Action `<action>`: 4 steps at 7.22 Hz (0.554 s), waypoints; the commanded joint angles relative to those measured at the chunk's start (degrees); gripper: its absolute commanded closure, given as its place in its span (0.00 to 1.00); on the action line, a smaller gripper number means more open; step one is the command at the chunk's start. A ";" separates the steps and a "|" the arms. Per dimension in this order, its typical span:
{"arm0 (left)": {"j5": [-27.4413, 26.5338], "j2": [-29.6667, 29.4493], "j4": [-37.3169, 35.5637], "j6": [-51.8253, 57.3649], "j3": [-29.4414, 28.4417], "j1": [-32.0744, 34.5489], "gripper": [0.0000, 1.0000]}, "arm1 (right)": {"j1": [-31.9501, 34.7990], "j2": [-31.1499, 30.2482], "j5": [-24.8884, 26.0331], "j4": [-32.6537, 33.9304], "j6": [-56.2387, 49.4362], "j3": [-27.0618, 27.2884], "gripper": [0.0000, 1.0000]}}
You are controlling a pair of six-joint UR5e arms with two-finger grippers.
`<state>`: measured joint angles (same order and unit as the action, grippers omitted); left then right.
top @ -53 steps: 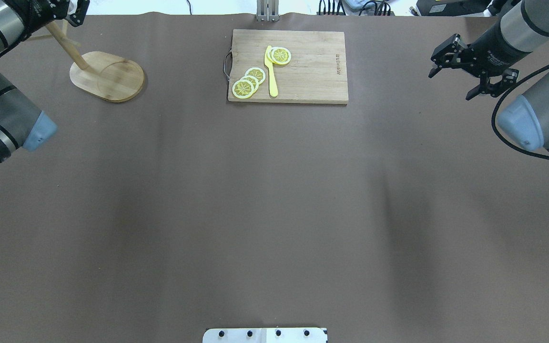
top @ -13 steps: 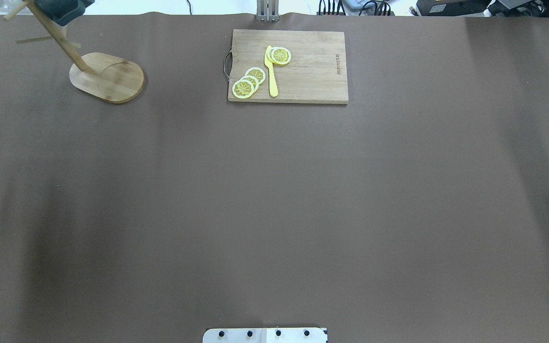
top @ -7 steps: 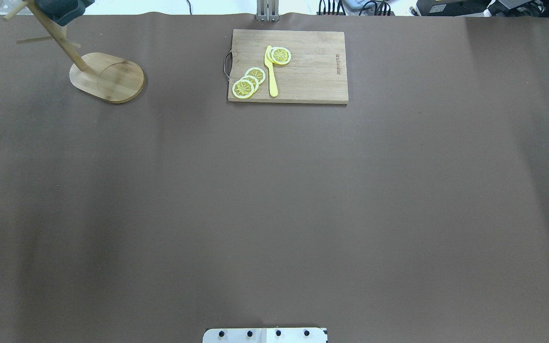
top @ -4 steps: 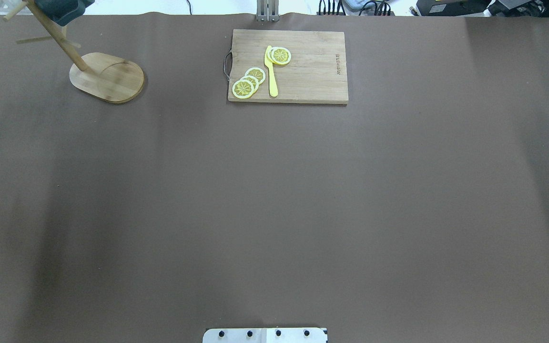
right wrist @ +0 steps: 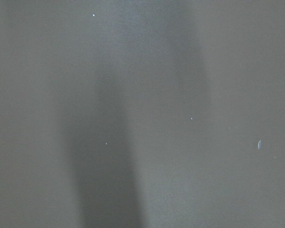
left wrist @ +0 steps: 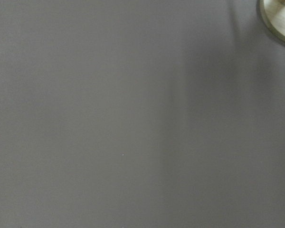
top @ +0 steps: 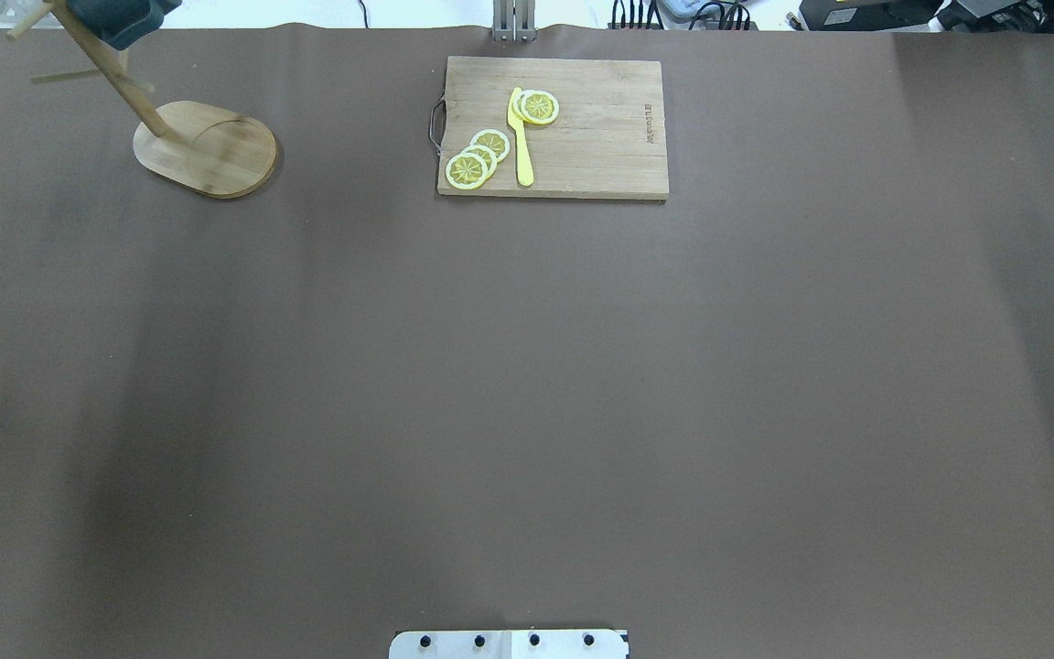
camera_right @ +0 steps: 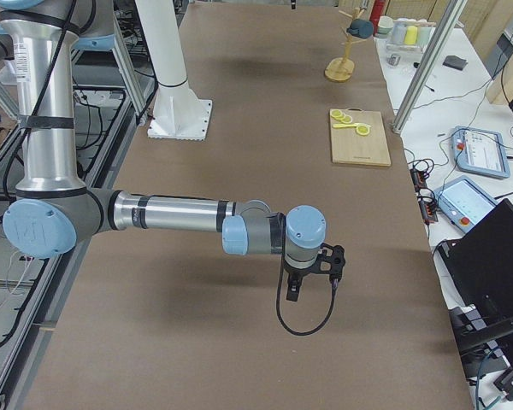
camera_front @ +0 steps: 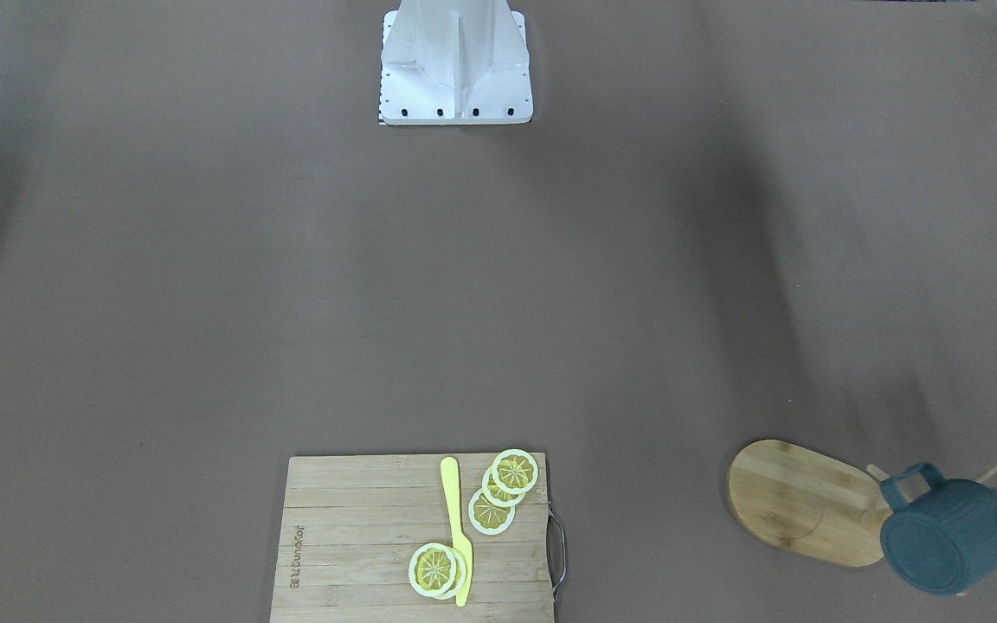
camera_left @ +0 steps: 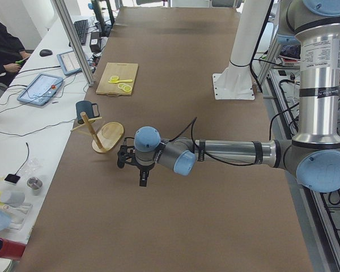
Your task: Hang cup on storage rack
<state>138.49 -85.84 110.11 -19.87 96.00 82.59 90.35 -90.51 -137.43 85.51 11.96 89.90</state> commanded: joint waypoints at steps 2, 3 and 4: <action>-5.04 -0.03 -11.66 8.49 7.10 1.34 0.02 | 0.01 -0.19 0.06 0.01 -0.01 0.19 0.00; -6.90 -0.12 -15.85 12.54 7.09 3.87 0.02 | 0.01 -0.28 0.06 0.01 -0.01 0.19 0.00; -9.09 0.06 -17.80 14.23 6.92 4.16 0.02 | 0.01 -0.28 0.06 0.01 -0.01 0.19 0.00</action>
<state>132.14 -85.89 95.53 -8.90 102.92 85.57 90.35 -90.76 -137.37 85.52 11.95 90.10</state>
